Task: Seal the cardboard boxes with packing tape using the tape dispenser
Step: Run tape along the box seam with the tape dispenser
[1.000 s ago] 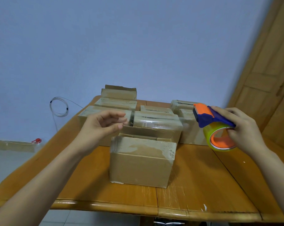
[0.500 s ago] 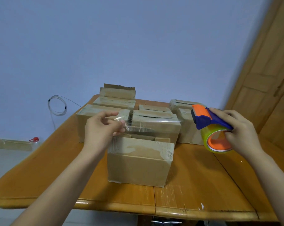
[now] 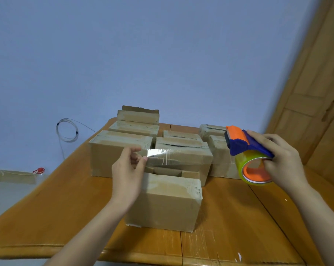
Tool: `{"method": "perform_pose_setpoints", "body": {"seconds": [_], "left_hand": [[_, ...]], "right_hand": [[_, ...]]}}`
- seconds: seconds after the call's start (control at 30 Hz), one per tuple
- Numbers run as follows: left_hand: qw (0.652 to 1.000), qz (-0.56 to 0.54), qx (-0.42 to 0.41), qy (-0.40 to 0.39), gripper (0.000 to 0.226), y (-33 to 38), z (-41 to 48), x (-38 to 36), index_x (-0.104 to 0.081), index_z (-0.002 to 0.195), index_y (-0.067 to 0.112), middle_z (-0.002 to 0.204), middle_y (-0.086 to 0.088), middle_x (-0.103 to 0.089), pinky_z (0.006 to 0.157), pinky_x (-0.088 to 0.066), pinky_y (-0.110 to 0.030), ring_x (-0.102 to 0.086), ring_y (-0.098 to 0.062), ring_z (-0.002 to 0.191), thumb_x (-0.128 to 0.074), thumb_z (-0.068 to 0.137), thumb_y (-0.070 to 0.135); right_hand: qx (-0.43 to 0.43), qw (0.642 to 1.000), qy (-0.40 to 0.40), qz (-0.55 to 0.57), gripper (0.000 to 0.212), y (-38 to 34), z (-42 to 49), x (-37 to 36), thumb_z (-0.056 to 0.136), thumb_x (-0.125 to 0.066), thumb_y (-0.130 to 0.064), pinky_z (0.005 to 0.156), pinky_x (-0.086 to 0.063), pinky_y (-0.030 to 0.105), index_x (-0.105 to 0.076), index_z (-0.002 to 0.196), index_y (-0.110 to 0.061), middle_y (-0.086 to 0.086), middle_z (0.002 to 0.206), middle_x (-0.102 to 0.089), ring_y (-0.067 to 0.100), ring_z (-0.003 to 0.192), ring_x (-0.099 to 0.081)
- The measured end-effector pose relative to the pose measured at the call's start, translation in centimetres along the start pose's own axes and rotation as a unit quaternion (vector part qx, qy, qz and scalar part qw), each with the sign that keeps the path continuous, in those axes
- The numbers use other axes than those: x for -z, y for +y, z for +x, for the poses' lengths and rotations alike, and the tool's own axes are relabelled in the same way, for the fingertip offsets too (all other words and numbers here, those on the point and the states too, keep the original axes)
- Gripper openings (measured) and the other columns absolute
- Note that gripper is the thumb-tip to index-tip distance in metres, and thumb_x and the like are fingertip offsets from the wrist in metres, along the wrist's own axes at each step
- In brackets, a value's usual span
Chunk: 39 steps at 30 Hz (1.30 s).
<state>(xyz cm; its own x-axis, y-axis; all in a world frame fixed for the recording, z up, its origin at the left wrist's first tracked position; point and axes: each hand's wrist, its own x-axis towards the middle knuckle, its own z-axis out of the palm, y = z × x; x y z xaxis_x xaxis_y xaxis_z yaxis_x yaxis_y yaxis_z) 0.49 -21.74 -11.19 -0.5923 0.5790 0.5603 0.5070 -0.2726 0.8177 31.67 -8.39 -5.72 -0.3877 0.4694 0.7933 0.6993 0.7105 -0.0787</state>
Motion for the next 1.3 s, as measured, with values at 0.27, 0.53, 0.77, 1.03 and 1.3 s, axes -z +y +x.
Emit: {"method": "perform_pose_setpoints", "body": {"seconds": [0.27, 0.53, 0.77, 1.03, 1.3], "left_hand": [[0.998, 0.019, -0.060, 0.025, 0.022, 1.8, 1.0, 0.1, -0.059, 0.112, 0.016, 0.081, 0.013, -0.058, 0.071, -0.041, -0.001, -0.057, 0.005, 0.082, -0.063, 0.091, 0.011], [0.965, -0.259, 0.042, -0.010, 0.018, 5.1, 0.6, -0.6, -0.061, 0.100, 0.022, 0.070, 0.013, -0.061, 0.071, -0.059, -0.032, -0.066, -0.017, 0.086, -0.065, 0.089, 0.008], [0.904, -0.389, 0.174, -0.015, 0.019, 1.9, 1.2, -1.1, -0.060, 0.100, 0.013, 0.076, -0.001, -0.063, 0.086, -0.057, -0.032, -0.068, -0.012, 0.081, -0.063, 0.085, 0.002], [0.843, -0.500, 0.195, -0.041, 0.037, 0.2, 1.7, -0.7, -0.062, 0.100, 0.012, 0.079, 0.001, -0.067, 0.082, -0.056, -0.023, -0.067, -0.010, 0.079, -0.076, 0.065, 0.014], [0.902, -0.398, 0.159, -0.057, 0.028, 0.5, 1.0, -0.9, -0.063, 0.098, 0.013, 0.073, 0.003, -0.066, 0.093, -0.050, -0.033, -0.066, -0.015, 0.080, -0.072, 0.072, 0.011]], "right_hand": [[-0.008, 1.000, 0.006, 0.003, 0.080, -0.2, 0.3, -0.3, 0.065, -0.063, 0.027, 0.067, -0.049, 0.039, -0.055, 0.133, -0.015, 0.016, 0.109, -0.061, 0.036, 0.096, -0.056], [-0.040, 0.998, 0.036, 0.041, 0.086, -0.3, 0.7, 0.3, 0.061, -0.058, 0.030, 0.069, -0.050, 0.040, -0.055, 0.131, -0.020, 0.013, 0.109, -0.061, 0.029, 0.095, -0.054], [-0.044, 0.997, 0.041, 0.042, 0.084, -0.5, 0.5, 0.2, 0.061, -0.055, 0.031, 0.071, -0.044, 0.034, -0.057, 0.130, -0.016, 0.013, 0.108, -0.062, 0.029, 0.094, -0.055], [-0.032, 0.998, 0.034, 0.038, 0.084, -0.7, 0.7, -0.9, 0.061, -0.057, 0.031, 0.069, -0.045, 0.034, -0.056, 0.131, -0.017, 0.013, 0.109, -0.062, 0.033, 0.095, -0.056], [-0.028, 0.998, 0.031, 0.053, 0.090, -0.9, 0.5, -1.1, 0.061, -0.056, 0.031, 0.070, -0.045, 0.034, -0.052, 0.131, -0.024, 0.011, 0.110, -0.062, 0.030, 0.096, -0.056]]}}
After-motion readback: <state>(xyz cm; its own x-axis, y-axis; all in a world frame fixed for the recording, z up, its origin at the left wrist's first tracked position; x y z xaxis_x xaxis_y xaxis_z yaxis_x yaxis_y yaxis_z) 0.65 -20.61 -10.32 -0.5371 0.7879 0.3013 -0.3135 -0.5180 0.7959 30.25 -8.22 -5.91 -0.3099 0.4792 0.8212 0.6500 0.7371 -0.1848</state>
